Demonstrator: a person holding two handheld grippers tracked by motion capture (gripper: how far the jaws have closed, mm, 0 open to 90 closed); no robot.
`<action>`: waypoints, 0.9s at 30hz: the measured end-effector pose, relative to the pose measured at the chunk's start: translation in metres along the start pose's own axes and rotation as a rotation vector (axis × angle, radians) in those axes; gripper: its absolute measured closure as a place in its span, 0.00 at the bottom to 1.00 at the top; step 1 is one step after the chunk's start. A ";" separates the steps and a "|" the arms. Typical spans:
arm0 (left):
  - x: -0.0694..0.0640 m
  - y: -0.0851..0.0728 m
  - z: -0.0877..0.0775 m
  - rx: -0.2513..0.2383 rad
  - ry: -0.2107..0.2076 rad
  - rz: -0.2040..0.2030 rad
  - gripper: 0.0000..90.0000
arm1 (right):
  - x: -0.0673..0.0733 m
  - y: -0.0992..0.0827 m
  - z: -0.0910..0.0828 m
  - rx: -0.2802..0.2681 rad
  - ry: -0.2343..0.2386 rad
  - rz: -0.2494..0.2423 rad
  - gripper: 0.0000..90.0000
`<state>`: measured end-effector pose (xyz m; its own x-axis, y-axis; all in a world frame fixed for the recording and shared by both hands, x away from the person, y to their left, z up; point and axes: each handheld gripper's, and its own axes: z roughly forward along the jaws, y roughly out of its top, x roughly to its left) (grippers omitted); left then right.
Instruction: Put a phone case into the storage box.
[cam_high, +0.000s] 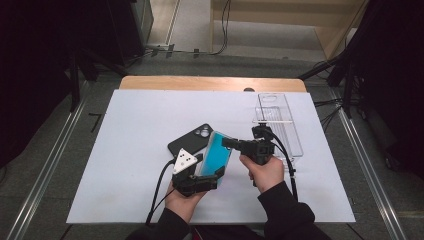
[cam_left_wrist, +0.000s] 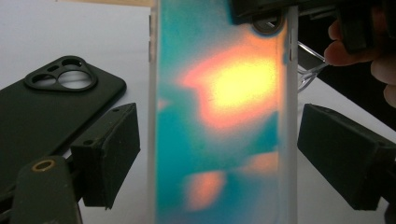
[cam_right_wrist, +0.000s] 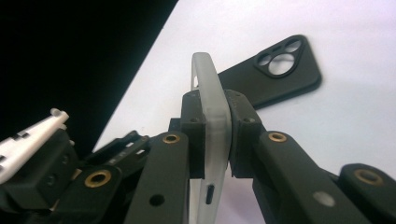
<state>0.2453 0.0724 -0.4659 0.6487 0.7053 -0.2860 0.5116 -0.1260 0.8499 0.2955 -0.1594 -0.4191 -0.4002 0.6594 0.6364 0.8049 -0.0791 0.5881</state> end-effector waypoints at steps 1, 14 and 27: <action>0.000 0.002 0.000 0.020 -0.004 -0.005 0.15 | 0.001 0.000 -0.001 -0.003 -0.007 -0.012 0.86; 0.016 0.019 -0.006 0.185 -0.103 -0.039 0.16 | 0.009 -0.002 -0.006 -0.032 -0.065 -0.189 0.85; 0.031 0.032 -0.012 0.272 -0.187 0.001 0.16 | 0.009 -0.006 -0.014 -0.012 -0.002 -0.254 0.85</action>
<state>0.2752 0.0985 -0.4419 0.7289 0.5677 -0.3827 0.6259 -0.3261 0.7085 0.2812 -0.1640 -0.4095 -0.5880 0.6604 0.4670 0.6738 0.0805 0.7346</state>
